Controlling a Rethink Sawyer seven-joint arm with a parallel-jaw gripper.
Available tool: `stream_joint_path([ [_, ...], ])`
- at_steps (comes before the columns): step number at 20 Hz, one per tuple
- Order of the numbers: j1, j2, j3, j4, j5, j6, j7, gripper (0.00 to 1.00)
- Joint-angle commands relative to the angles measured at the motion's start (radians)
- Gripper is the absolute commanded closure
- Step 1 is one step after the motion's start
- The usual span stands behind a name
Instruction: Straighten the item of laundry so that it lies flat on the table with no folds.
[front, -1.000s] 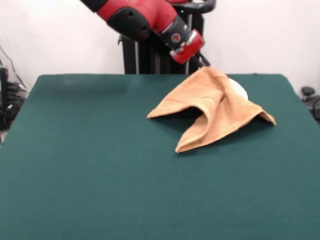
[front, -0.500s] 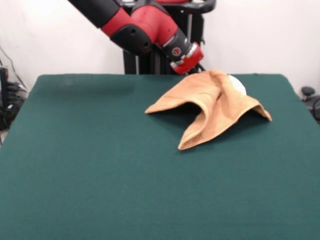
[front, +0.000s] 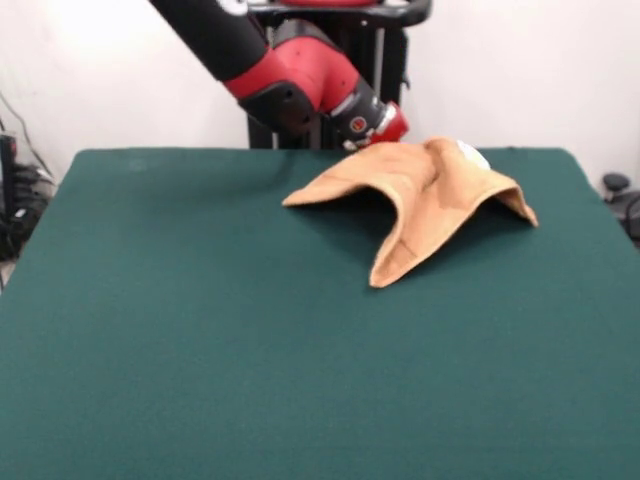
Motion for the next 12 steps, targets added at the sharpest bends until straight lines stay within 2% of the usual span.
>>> stream_joint_path([
  [1,0.175,0.078,-0.104,-0.354,-0.037,-0.069,0.603,1.00],
  [5,0.226,0.107,-0.135,-0.423,-0.050,-0.138,0.712,1.00],
  [8,0.230,0.148,-0.143,-0.482,-0.024,-0.139,0.699,1.00],
  [12,0.211,0.193,-0.140,-0.549,0.059,-0.121,0.608,1.00],
])
